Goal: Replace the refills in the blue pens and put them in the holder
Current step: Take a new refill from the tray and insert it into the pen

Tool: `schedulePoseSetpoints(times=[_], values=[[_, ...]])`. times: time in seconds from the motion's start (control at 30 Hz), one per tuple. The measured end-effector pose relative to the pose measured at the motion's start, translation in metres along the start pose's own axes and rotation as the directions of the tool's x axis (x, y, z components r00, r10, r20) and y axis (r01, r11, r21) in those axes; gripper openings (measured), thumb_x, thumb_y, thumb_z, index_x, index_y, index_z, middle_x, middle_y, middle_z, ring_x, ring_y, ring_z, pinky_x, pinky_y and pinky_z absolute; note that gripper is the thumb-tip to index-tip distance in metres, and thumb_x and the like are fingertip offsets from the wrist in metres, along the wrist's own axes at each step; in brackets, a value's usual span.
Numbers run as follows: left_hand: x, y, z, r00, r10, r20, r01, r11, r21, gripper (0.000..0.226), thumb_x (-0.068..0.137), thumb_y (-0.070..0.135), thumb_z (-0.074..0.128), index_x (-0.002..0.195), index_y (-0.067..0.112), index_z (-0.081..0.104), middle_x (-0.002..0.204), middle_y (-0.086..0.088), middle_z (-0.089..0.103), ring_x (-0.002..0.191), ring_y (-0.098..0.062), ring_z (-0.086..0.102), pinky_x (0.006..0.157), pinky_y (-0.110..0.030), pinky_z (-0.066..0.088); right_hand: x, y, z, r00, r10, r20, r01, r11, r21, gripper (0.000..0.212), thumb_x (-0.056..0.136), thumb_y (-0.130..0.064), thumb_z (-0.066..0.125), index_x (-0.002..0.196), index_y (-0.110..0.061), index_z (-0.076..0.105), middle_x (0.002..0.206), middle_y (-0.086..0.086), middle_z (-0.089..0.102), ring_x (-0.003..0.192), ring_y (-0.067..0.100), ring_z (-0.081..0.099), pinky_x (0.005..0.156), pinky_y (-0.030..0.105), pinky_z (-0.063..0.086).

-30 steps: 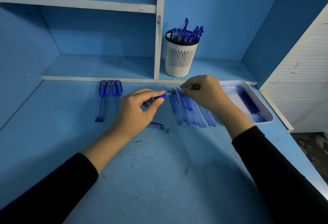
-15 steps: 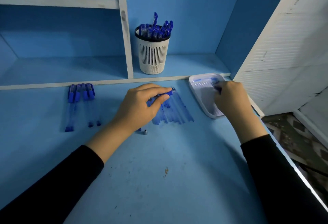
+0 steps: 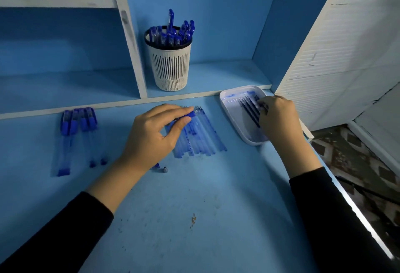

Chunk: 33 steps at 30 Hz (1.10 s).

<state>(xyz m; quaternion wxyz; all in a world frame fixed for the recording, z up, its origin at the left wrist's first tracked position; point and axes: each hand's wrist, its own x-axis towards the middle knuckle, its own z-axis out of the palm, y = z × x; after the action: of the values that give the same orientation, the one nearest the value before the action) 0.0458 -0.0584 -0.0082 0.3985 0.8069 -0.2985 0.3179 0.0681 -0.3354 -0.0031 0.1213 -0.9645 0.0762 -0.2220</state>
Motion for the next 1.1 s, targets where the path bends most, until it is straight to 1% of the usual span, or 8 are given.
schedulePoseSetpoints(times=[0.17, 0.23, 0.33, 0.43, 0.53, 0.7, 0.9, 1.1], values=[[0.0, -0.002, 0.0, 0.999, -0.021, 0.041, 0.022, 1.0, 0.0, 0.018, 0.089, 0.009, 0.072, 0.106, 0.004, 0.075, 0.101, 0.002, 0.07, 0.085, -0.006, 0.064, 0.08, -0.019, 0.053, 0.001, 0.005, 0.007, 0.997, -0.032, 0.068, 0.033, 0.999, -0.012, 0.025, 0.071, 0.01, 0.049, 0.085, 0.003, 0.068, 0.085, 0.02, 0.065, 0.074, 0.039, 0.058, 0.062, 0.038, 0.05], [0.0, -0.003, 0.0, 0.998, -0.032, 0.057, 0.032, 0.999, 0.0, 0.019, 0.088, 0.008, 0.072, 0.106, 0.005, 0.075, 0.1, 0.0, 0.071, 0.084, -0.006, 0.063, 0.079, -0.018, 0.053, 0.001, 0.003, 0.006, 0.997, -0.046, 0.059, 0.044, 0.998, 0.035, 0.025, 0.071, 0.01, 0.05, 0.085, 0.002, 0.07, 0.085, 0.02, 0.066, 0.073, 0.038, 0.059, 0.064, 0.037, 0.051], [0.001, -0.002, 0.001, 0.997, -0.038, 0.062, 0.038, 0.999, 0.002, 0.019, 0.088, 0.008, 0.072, 0.107, 0.005, 0.075, 0.1, 0.002, 0.07, 0.086, -0.003, 0.062, 0.08, -0.014, 0.052, 0.002, 0.003, 0.003, 1.0, 0.0, 0.013, -0.001, 0.997, 0.081, 0.03, 0.076, 0.009, 0.051, 0.096, 0.001, 0.072, 0.09, 0.022, 0.066, 0.077, 0.038, 0.059, 0.065, 0.034, 0.046], [0.001, -0.003, 0.0, 0.997, -0.056, 0.061, 0.056, 0.998, 0.0, 0.019, 0.088, 0.01, 0.072, 0.107, 0.007, 0.075, 0.101, 0.004, 0.069, 0.086, -0.002, 0.062, 0.081, -0.013, 0.051, 0.002, 0.006, 0.004, 0.999, 0.001, 0.032, -0.003, 0.998, 0.057, 0.034, 0.076, 0.012, 0.05, 0.1, 0.0, 0.071, 0.092, 0.022, 0.067, 0.08, 0.038, 0.06, 0.066, 0.036, 0.05], [0.001, -0.002, -0.001, 0.995, -0.067, 0.069, 0.068, 0.998, -0.002, 0.019, 0.088, 0.01, 0.072, 0.107, 0.007, 0.075, 0.1, 0.006, 0.069, 0.085, -0.002, 0.062, 0.082, -0.012, 0.049, 0.001, 0.007, 0.004, 0.999, 0.0, 0.051, -0.006, 0.993, 0.115, 0.032, 0.077, 0.011, 0.052, 0.097, -0.003, 0.073, 0.094, 0.02, 0.069, 0.081, 0.037, 0.063, 0.071, 0.037, 0.054], [0.002, -0.001, -0.001, 0.993, -0.078, 0.083, 0.079, 0.997, -0.008, 0.018, 0.088, 0.009, 0.072, 0.106, 0.006, 0.075, 0.1, 0.003, 0.07, 0.083, -0.008, 0.064, 0.08, -0.016, 0.052, 0.001, 0.005, -0.001, 0.998, 0.004, 0.07, -0.016, 0.986, 0.165, 0.023, 0.081, 0.004, 0.055, 0.09, -0.005, 0.074, 0.09, 0.017, 0.07, 0.078, 0.034, 0.064, 0.07, 0.034, 0.053], [0.002, 0.0, -0.002, 0.993, -0.08, 0.088, 0.08, 0.997, 0.0, 0.019, 0.088, 0.008, 0.073, 0.106, 0.006, 0.075, 0.099, 0.004, 0.069, 0.082, -0.007, 0.062, 0.079, -0.012, 0.049, 0.001, 0.0, -0.003, 0.997, -0.04, 0.065, 0.033, 0.994, 0.102, 0.02, 0.081, -0.001, 0.054, 0.089, -0.003, 0.072, 0.082, 0.018, 0.068, 0.075, 0.036, 0.06, 0.065, 0.034, 0.05], [0.002, -0.001, -0.002, 0.992, -0.084, 0.094, 0.085, 0.996, -0.006, 0.019, 0.088, 0.008, 0.073, 0.107, 0.007, 0.074, 0.099, 0.006, 0.068, 0.082, -0.007, 0.062, 0.078, -0.014, 0.051, 0.001, 0.002, -0.003, 0.996, -0.062, 0.069, 0.052, 0.99, 0.128, 0.021, 0.081, -0.001, 0.055, 0.089, -0.006, 0.073, 0.082, 0.018, 0.067, 0.074, 0.033, 0.058, 0.062, 0.026, 0.036]])
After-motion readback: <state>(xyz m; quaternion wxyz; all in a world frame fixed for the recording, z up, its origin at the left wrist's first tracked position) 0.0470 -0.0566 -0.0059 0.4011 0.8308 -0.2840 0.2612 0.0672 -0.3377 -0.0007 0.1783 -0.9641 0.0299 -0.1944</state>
